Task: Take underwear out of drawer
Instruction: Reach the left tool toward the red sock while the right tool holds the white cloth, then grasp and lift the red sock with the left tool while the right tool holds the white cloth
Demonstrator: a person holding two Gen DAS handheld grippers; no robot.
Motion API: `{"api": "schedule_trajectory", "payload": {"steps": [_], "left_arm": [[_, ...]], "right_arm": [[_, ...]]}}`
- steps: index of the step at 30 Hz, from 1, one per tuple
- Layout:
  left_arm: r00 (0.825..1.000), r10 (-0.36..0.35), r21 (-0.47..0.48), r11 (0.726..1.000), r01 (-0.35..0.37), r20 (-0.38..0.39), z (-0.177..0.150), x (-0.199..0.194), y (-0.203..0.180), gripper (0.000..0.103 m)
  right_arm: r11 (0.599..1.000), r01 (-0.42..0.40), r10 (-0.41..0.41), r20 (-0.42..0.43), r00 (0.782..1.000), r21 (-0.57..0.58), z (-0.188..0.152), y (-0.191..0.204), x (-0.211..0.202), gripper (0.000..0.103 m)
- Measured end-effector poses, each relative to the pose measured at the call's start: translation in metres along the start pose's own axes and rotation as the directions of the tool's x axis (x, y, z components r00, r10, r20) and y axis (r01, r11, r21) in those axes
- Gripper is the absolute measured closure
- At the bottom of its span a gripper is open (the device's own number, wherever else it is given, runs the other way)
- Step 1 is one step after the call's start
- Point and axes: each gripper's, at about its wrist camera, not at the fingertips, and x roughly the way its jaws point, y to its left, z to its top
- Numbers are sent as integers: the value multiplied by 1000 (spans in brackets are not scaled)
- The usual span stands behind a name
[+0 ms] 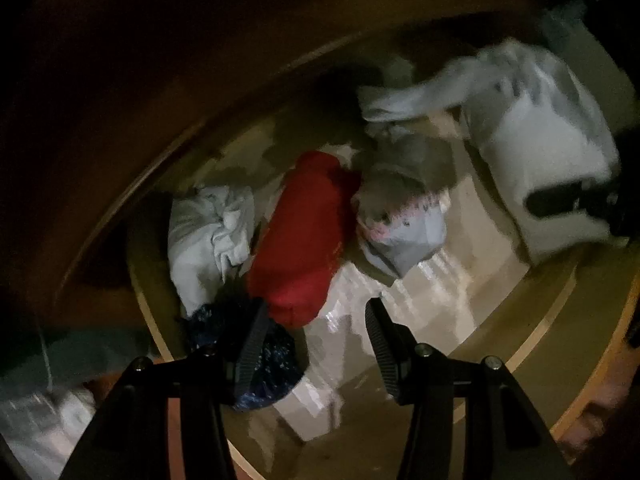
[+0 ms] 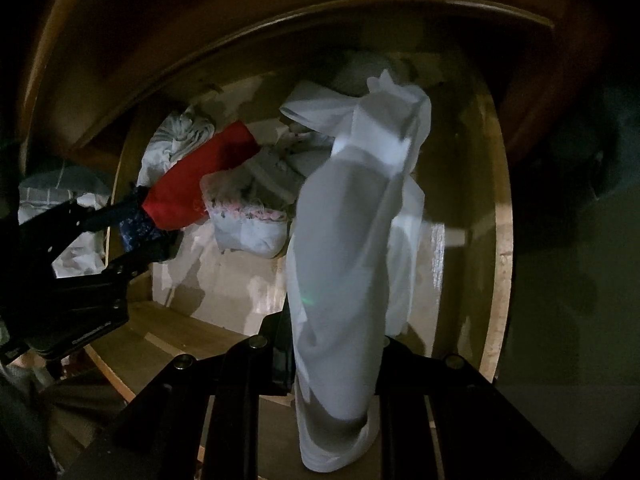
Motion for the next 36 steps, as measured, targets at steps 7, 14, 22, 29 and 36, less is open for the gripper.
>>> {"api": "schedule_trajectory", "payload": {"steps": [7,14,22,29,36], "left_arm": [[997,65,96,993,-62,-32,2,25,-7,51],[988,139,179,976,-126,-61,13,42,-14,51],[966,241,205,954,-218,-91,29,65,-9,51],[955,273,192,949,-249,-113,36,74,-7,62],[948,276,193,950,-245,-156,39,72,-16,71]], "right_arm": [[1000,-4,4,-10,1000,-9,-2,4,2,86],[1000,-2,2,-17,1000,-11,-2,5,4,86],[1000,-8,7,-30,1000,-11,-2,7,8,86],[1000,-9,8,-34,999,-12,-2,9,10,85],[1000,-9,9,-32,999,-3,-1,7,11,85]]}}
